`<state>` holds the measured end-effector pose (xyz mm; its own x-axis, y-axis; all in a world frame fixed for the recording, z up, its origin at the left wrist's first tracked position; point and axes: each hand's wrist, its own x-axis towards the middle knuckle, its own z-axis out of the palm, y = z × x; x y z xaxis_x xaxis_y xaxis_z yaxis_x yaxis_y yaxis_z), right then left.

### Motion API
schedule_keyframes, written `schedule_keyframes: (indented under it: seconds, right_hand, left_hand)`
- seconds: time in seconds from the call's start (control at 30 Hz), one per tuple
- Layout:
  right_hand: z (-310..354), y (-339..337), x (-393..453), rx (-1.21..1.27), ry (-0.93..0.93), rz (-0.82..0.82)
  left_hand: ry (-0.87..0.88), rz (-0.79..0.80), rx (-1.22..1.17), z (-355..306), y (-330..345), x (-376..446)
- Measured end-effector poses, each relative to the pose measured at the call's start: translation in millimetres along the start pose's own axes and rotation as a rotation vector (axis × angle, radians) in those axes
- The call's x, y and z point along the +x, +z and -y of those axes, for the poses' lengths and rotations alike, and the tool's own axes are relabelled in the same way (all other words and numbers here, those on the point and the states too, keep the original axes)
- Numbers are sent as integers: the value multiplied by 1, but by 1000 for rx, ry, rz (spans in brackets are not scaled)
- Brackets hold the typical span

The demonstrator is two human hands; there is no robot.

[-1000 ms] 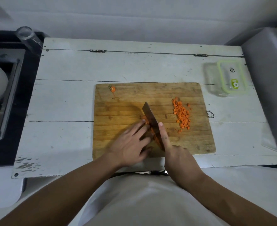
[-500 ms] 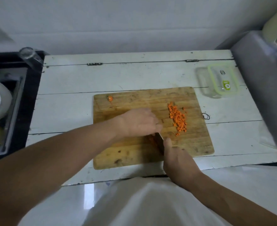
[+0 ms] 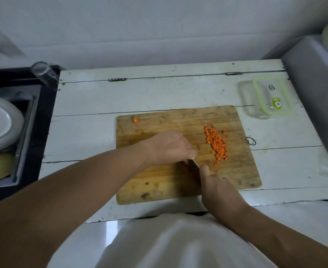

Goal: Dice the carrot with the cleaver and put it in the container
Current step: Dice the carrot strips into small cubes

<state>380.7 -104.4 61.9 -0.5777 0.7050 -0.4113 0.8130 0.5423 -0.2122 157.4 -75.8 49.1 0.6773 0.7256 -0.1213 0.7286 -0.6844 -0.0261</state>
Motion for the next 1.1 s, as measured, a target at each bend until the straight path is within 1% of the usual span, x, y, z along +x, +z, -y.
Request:
schedule_keyframes:
  seconds: [0.03,0.07,0.1,0.13,0.17,0.2,0.27,0.3,0.33,0.37,0.4,0.47,0.5,0.53,0.63,0.67,0.8,0.97,1.1]
  right_hand:
    - [-1,1,1,-10,5,-16]
    - [-1,2,0,-33,1,-18]
    - [1,4,-1,-56,-11,-8]
    - [4,7,-1,-69,-29,2]
    - [7,9,2,-73,-46,10]
    - [9,10,3,-71,-50,17]
    - [9,9,5,-56,-36,3]
    - [7,9,6,-59,-34,-15]
    - [6,8,6,-64,-34,-32]
    - [6,8,6,-61,-37,-37]
    - [6,8,5,-42,-37,-29]
    - [4,8,3,13,-23,-9]
    - [3,8,4,19,-14,-1]
    - [2,8,4,14,-9,0]
    - [2,10,5,3,-25,-31]
    - [2,11,5,2,-38,-38]
    - [4,12,5,-20,-47,-36]
    - [8,12,6,-65,-48,-16]
    - [9,5,6,-58,-30,-39]
  left_hand:
    - [-5,0,-18,2,2,1]
    - [-50,49,-112,-1,2,1]
    - [-58,42,-90,-6,4,-1]
    - [-51,-27,-44,-9,9,-6]
    - [-42,-39,-12,-7,13,-9]
    - [-39,3,-62,-5,11,-11]
    - [-43,9,-76,-5,4,-9]
    - [-71,-32,-78,-7,6,-7]
    - [-118,-109,-60,-13,9,-9]
    - [-218,-172,-44,-21,14,-15]
    - [-371,-211,-64,-35,19,-26]
    - [-709,-376,-228,-69,25,-50]
    - [-798,-421,-309,-84,30,-57]
    - [-819,-392,-372,-97,38,-60]
    - [-750,-208,-492,-121,60,-49]
    - [-745,-178,-492,-125,66,-43]
    - [-704,-225,-323,-129,73,-32]
    - [-708,-239,-344,-129,75,-30]
    - [-724,-224,-296,-126,77,-26]
